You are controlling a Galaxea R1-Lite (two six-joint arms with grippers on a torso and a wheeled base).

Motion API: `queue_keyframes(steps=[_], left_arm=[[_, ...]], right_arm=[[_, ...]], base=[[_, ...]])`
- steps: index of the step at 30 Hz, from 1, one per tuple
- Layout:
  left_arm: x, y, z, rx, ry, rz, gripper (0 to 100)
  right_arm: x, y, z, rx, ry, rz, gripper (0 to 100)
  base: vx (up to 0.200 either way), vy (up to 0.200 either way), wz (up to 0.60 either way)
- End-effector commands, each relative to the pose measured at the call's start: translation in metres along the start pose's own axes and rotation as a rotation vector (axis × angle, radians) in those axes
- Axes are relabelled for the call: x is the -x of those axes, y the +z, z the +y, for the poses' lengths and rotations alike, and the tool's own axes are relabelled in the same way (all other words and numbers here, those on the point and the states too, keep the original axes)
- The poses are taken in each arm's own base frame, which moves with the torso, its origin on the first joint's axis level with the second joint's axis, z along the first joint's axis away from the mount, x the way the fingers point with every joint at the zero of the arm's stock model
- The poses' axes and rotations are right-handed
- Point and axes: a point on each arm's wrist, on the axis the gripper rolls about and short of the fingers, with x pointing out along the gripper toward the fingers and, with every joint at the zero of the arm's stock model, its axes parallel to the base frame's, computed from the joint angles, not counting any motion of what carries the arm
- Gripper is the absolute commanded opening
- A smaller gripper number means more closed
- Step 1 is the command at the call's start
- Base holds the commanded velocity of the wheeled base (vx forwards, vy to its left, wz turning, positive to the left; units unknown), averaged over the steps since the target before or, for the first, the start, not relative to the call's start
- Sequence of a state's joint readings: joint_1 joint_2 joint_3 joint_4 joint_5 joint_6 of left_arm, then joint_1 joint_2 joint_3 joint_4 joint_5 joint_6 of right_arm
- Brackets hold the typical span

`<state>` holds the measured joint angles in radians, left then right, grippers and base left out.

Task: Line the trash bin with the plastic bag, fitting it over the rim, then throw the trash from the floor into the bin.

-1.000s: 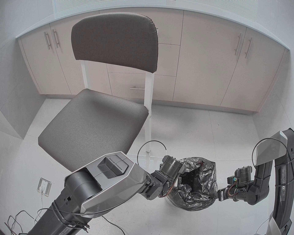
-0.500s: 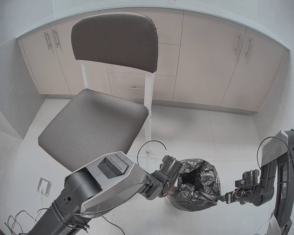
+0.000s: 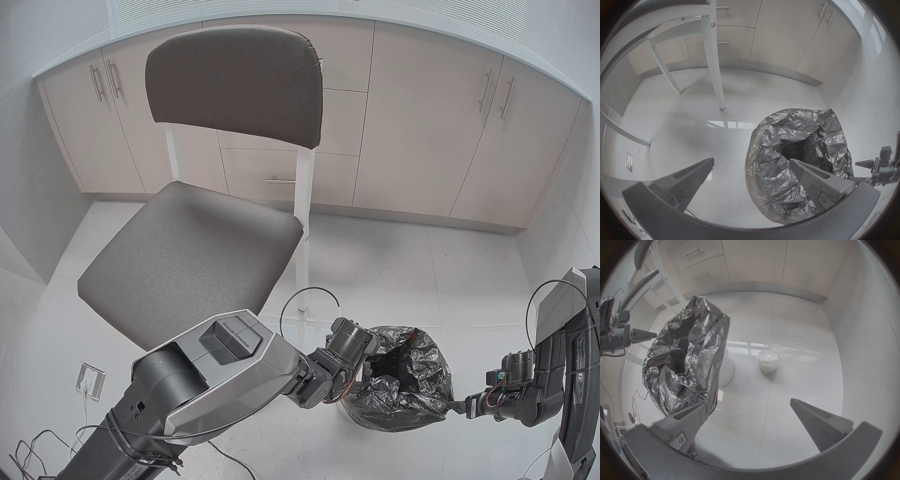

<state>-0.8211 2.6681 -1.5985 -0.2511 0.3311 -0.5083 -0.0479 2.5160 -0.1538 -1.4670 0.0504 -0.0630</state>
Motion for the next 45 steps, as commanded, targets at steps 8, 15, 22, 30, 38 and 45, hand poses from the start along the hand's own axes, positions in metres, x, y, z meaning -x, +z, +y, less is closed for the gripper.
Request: queue_keyframes(steps=[8, 15, 22, 30, 38, 45], left_arm=[[0.000, 0.000, 0.000, 0.001, 0.001, 0.000, 100], [0.000, 0.000, 0.000, 0.000, 0.000, -0.001, 100], [0.000, 0.000, 0.000, 0.000, 0.000, -0.001, 100], [0.000, 0.000, 0.000, 0.000, 0.000, -0.001, 100], [0.000, 0.000, 0.000, 0.000, 0.000, -0.001, 100], [0.000, 0.001, 0.000, 0.001, -0.001, -0.002, 100]], right_arm=[[0.007, -0.007, 0.019, 0.050, 0.098, -0.010, 100], [0.027, 0.014, 0.041, 0.071, 0.234, -0.116, 100], [0.024, 0.035, 0.038, 0.050, 0.224, -0.222, 100], [-0.021, 0.082, 0.036, 0.035, 0.167, -0.392, 100], [-0.054, 0.105, 0.038, 0.015, 0.139, -0.329, 100], [-0.074, 0.098, 0.038, 0.005, 0.069, -0.211, 100]], base=[[0.000, 0.000, 0.00], [0.000, 0.000, 0.00], [0.000, 0.000, 0.00], [0.000, 0.000, 0.00], [0.000, 0.000, 0.00], [0.000, 0.000, 0.00]])
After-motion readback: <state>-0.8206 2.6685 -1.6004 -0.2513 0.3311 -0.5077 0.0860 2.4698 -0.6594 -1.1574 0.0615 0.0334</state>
